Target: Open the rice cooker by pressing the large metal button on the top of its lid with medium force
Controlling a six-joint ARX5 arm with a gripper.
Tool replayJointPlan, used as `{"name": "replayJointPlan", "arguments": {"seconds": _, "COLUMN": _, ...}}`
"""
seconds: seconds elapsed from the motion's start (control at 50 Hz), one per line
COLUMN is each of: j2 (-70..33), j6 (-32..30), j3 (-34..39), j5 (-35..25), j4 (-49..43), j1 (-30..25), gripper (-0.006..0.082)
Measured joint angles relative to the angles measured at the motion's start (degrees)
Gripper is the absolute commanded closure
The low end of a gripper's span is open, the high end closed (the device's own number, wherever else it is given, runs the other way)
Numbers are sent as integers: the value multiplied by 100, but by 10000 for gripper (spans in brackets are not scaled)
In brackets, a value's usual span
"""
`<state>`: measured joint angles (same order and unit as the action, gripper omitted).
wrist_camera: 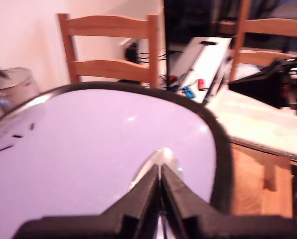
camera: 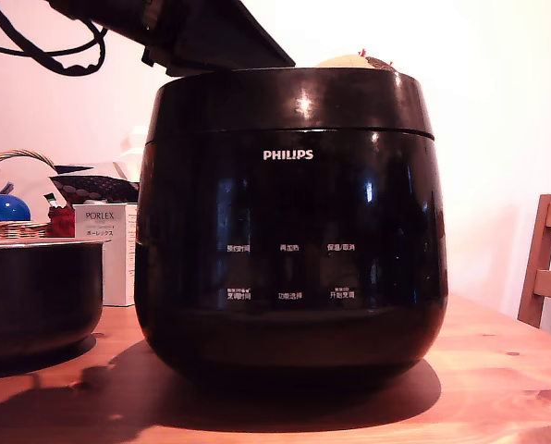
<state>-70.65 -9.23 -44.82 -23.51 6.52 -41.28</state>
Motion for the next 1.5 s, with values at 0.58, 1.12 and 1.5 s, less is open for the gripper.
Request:
{"name": "replayJointPlan", "arguments": {"seconds": 0.58, "j2": 0, "j6": -295, "j3": -258, "j5": 308, "j4": -699, "j1": -52, "gripper": 789}}
{"name": "replayJointPlan", "arguments": {"seconds": 1.12, "j2": -264, "j6": -295, "j3": -468, "j5": 358, "j4": -800, "j1": -157, "gripper": 789}}
{"name": "replayJointPlan", "arguments": {"seconds": 1.5, "j2": -369, "j6": 627, "j3": -146, "j5": 538, "j4": 546, "j1": -181, "gripper": 789}}
